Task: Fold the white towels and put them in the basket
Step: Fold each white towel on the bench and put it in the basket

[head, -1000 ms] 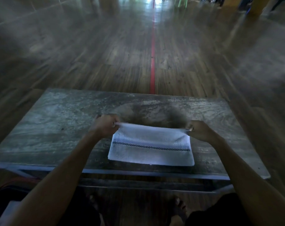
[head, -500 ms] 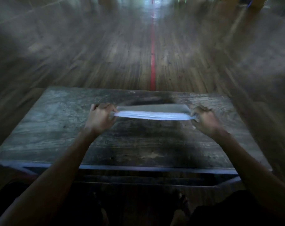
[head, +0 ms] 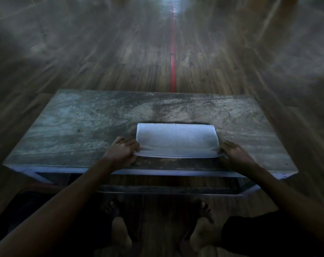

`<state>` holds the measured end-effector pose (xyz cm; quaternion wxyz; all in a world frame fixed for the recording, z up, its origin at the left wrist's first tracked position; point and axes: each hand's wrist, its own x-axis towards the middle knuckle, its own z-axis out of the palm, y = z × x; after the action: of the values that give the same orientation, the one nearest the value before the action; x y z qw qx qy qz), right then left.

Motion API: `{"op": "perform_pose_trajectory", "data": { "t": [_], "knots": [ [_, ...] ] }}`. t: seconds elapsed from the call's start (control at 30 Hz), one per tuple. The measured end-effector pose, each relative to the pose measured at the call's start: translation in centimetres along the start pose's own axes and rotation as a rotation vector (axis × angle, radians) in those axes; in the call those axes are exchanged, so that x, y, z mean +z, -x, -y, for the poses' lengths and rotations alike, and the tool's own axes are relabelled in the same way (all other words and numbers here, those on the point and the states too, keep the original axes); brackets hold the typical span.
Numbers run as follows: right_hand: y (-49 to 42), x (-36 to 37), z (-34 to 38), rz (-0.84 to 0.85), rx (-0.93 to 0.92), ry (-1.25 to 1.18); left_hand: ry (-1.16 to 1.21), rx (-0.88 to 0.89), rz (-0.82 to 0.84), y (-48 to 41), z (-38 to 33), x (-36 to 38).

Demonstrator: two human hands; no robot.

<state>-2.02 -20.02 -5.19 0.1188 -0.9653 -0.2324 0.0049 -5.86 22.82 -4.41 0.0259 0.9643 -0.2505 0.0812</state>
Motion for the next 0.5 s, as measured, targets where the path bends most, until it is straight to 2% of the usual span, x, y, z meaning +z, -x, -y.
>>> {"op": "perform_pose_trajectory", "data": {
  "t": [0.13, 0.27, 0.4, 0.5],
  "knots": [
    [2.2, -0.4, 2.3, 0.025, 0.107, 0.159, 0.042, -0.164, -0.021, 1.6, -2.1, -0.1],
    [2.5, 0.2, 6.0, -0.091, 0.207, 0.048, 0.120, -0.281, -0.171, 0.7, -6.4, 0.1],
    [2.3, 3.9, 9.8, -0.091, 0.143, 0.094, 0.092, -0.214, -0.024, -0.8, -10.7, 2.3],
    [3.0, 5.4, 10.3, -0.078, 0.126, 0.160, 0.048, -0.236, 0.072, -0.4, -10.8, 3.4]
  ]
}}
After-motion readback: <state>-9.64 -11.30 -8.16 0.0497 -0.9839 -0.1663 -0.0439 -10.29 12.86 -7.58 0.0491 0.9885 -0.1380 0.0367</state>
